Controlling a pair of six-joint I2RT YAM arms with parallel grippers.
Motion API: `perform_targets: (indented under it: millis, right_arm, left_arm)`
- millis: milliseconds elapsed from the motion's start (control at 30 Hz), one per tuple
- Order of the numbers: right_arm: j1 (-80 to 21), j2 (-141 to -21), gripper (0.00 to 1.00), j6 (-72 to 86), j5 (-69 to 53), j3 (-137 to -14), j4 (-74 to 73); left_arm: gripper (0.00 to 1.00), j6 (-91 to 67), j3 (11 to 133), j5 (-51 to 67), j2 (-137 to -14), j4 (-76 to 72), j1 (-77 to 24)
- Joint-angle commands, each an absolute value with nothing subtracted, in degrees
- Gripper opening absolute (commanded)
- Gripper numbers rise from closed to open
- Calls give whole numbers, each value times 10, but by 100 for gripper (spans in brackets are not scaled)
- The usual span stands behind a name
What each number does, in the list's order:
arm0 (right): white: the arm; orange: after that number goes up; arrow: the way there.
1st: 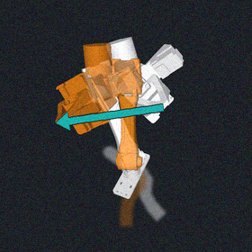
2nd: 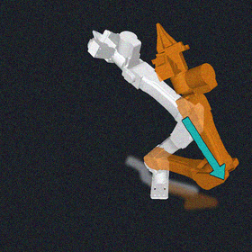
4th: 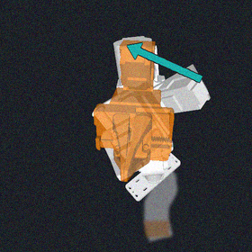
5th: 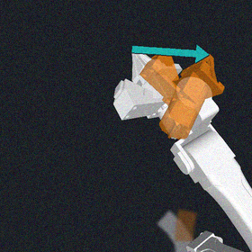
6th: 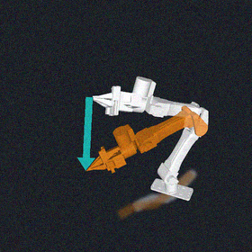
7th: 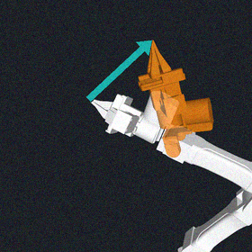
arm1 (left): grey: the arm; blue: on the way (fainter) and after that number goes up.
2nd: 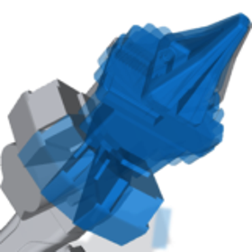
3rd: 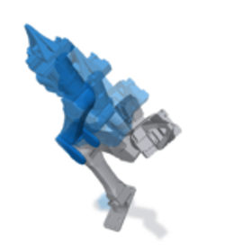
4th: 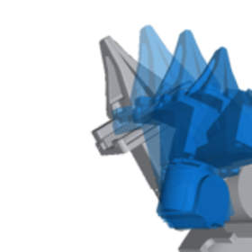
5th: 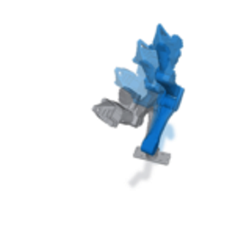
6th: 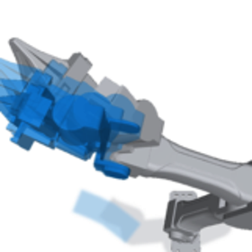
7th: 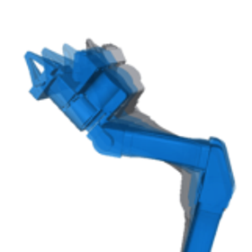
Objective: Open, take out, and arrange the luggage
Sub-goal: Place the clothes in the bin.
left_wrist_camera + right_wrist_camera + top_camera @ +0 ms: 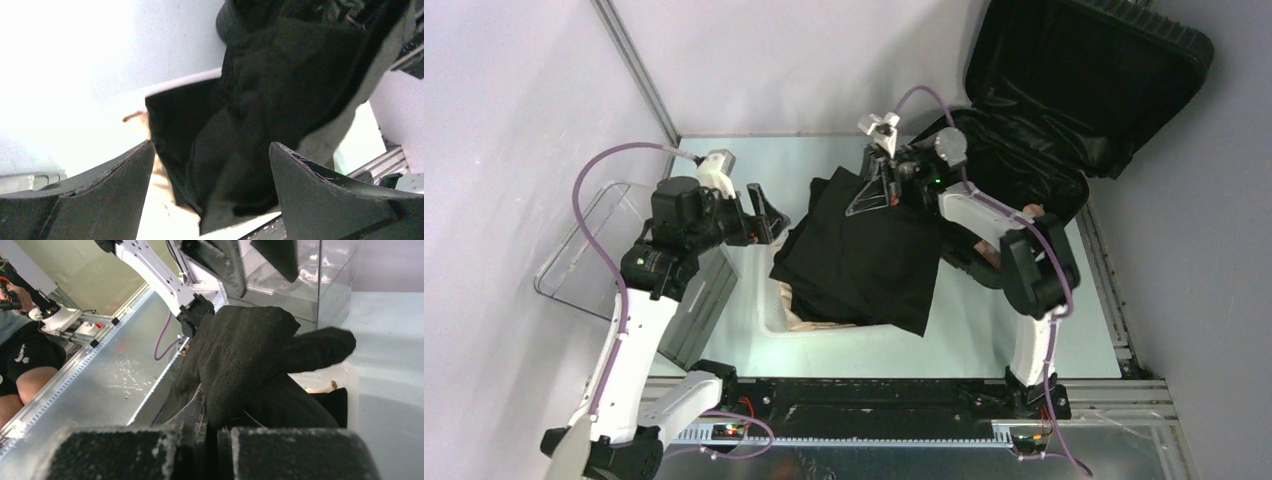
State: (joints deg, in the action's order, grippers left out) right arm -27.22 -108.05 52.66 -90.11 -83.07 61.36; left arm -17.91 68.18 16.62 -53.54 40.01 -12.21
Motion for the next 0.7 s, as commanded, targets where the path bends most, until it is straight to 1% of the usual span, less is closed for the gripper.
perform_targets:
  millis: [0, 133, 200, 267, 400, 533, 667]
  right_arm:
    - [-299, -1156, 0, 583, -924, -893, 736]
    - [-321, -1231, 0, 607, -906, -937, 771]
    - [-331, -1289, 0, 654, -897, -980, 812]
    - [-341, -1323, 0, 697, -903, -1005, 836]
    - [-352, -1338, 0, 702, -905, -993, 856]
    - [-355, -1341, 0, 699, -919, -990, 857]
    - [-359, -1353, 0, 694, -919, -995, 859]
  left_arm:
    - [91, -162, 633, 178, -528, 410, -113]
    - [91, -175, 592, 173, -527, 415, -111]
    - [90, -181, 581, 174, -535, 419, -111]
    - [90, -178, 578, 176, -545, 433, -111]
    - [91, -159, 568, 164, -549, 439, -111]
    - [92, -113, 562, 194, -561, 446, -111]
    - [92, -107, 555, 206, -587, 458, -111]
